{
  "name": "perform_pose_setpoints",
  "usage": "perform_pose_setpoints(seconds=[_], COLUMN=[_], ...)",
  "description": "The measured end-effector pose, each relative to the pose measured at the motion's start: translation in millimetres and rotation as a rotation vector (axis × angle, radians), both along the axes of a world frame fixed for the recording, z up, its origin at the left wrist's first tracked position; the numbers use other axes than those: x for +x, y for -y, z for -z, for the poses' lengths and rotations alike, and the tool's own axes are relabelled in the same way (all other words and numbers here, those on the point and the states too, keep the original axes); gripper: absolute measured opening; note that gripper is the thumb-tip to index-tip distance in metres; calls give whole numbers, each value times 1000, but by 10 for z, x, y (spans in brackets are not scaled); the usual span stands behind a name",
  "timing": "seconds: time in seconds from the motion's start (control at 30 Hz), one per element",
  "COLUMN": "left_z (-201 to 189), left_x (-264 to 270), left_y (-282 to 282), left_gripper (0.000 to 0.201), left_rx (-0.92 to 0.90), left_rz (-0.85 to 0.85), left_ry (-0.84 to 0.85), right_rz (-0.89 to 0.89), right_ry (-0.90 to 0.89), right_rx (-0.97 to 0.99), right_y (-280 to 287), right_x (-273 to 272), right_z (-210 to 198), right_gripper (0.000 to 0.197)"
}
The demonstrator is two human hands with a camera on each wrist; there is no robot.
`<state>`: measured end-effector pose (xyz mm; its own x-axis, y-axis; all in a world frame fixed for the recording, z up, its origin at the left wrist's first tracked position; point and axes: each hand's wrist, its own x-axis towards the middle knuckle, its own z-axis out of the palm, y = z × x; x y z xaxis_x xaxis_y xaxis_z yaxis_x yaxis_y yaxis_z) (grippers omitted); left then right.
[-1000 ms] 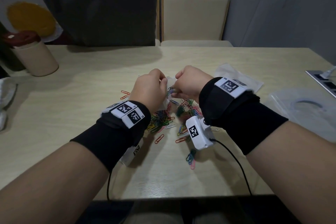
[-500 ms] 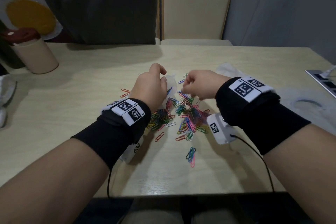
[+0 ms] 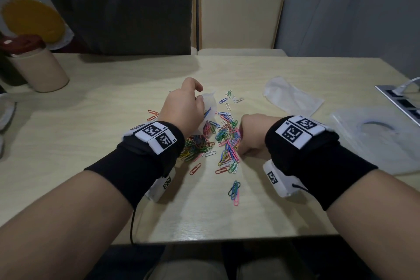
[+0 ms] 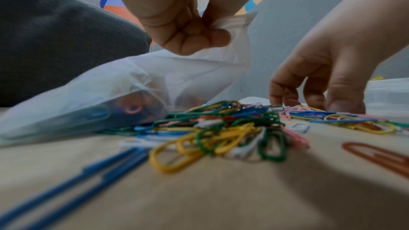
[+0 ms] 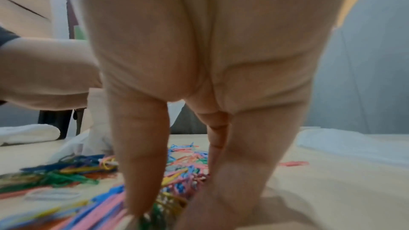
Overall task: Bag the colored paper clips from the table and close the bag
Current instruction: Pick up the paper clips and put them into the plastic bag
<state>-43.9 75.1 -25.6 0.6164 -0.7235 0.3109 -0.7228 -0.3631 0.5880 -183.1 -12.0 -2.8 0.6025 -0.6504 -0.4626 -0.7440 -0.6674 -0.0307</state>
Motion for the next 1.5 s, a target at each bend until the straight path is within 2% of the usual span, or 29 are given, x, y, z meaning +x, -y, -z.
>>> perform_pose_setpoints(seconds=[0.07,0.13,0.17,0.2,0.23,0.4,0.53,0.67,0.8,0.9,1.0,1.1,1.23,1.37,1.5], left_z=[-4,-6,-6,-3,-2,2,5,4,6,7,6,6,4,1,1], left_x=[-2,-5,-5,-5,-5,1,3,4,5,3,2,1,7,-9,0], left_y=[-2,-3,-3,-3,-2,-7,-5,-5,-4,2,2,4,2,2,4], left_gripper=[21,21,21,21,20,21,21,21,21,21,21,21,21,22,22], left_rx=[4,6,5,3,1,3,-4,3,1,0,-3,-3,-6,-8,-14], left_rz=[-5,-12,-14,-13,-10,-11,-6,-8,-8,-3,-3,-7,-8,1,-3], left_ry=[-4,-3,-2,-2,-2,-8,-7,-12,-13,-13,-9,-10,-21,-18,-48], right_rz=[-6,-7,-19,-43,-70,-179,-236,-145,42,188,398,470,462,453,369], right_ry=[56,70,62,53,47,58,89,119,278,493,783,1002,1017,940,841], right_rx=[10,24,22,15,6,-76,-148,-108,14,185,471,583,601,492,389], right_y=[-8,-25,-44,-70,-90,-100,-41,41,135,178,173,160,98,59,77], right_x=[47,68,80,95,122,179,185,186,150,127,158,228,367,512,559], right_z=[-7,5,29,57,86,114,138,180,164,101,-14,-114,-158,-131,-119], right_gripper=[37,81,97,102,99,49,27,22,21,7,25,25,24,23,14])
